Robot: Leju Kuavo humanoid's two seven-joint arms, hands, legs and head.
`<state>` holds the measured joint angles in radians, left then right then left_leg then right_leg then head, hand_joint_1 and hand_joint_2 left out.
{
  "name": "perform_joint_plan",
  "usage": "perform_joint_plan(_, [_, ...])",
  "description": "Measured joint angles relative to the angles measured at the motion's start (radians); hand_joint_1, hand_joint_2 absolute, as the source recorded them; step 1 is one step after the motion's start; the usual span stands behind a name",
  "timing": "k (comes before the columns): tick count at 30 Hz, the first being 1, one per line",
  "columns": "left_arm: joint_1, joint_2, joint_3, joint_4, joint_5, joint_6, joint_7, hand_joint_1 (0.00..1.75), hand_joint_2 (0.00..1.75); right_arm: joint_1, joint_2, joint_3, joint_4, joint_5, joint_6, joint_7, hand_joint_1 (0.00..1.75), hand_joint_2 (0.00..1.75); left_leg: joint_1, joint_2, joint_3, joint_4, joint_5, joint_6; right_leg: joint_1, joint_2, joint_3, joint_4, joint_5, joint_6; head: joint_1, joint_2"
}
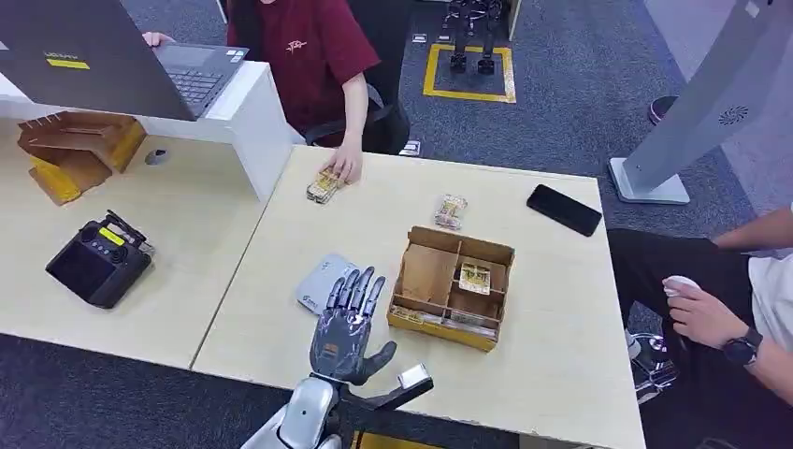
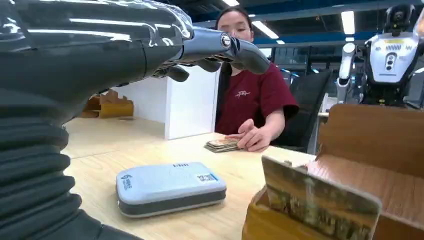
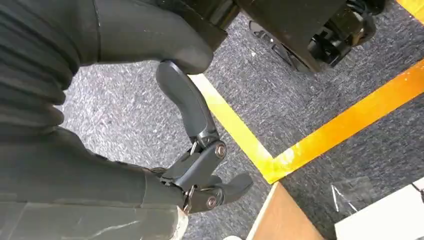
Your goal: Pass the card to the sensor for recognition and then transmit it.
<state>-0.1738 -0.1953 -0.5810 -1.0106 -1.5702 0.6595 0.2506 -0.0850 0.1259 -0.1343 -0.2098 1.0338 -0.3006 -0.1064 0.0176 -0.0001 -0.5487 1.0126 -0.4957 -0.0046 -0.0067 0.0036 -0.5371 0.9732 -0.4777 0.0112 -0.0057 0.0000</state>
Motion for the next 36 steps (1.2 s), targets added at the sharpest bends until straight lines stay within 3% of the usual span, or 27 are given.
perform_joint_plan(5, [-0.024, -0.009, 0.000, 0.087, -0.001, 0.023, 0.001, 0.00, 1.75, -0.004, 0.004, -0.007, -0.004, 0.020, 0.001, -0.002, 0.00, 1.75, 0.000, 0.000, 0.000, 0.000, 0.000, 0.000, 0.000, 0.000, 0.000, 0.000, 0.000, 0.000, 0.000, 0.000])
perform_joint_plan(12, [-0.027, -0.022, 0.000, 0.127, -0.002, 0.023, -0.014, 0.00, 1.75, -0.004, 0.008, -0.024, -0.004, 0.032, 0.001, -0.001, 0.00, 1.75, 0.000, 0.000, 0.000, 0.000, 0.000, 0.000, 0.000, 0.000, 0.000, 0.000, 0.000, 0.000, 0.000, 0.000])
perform_joint_plan(27, [-0.021, -0.052, 0.007, 0.102, -0.001, 0.026, -0.103, 0.00, 1.75, -0.003, 0.011, -0.061, -0.005, 0.078, 0.010, -0.005, 0.00, 1.75, 0.000, 0.000, 0.000, 0.000, 0.000, 0.000, 0.000, 0.000, 0.000, 0.000, 0.000, 0.000, 0.000, 0.000])
perform_joint_plan(36, [-0.023, -0.072, 0.040, 0.091, 0.000, 0.026, -0.119, 0.00, 1.75, -0.003, 0.018, -0.077, -0.008, 0.101, 0.019, -0.005, 0.00, 1.75, 0.000, 0.000, 0.000, 0.000, 0.000, 0.000, 0.000, 0.000, 0.000, 0.000, 0.000, 0.000, 0.000, 0.000])
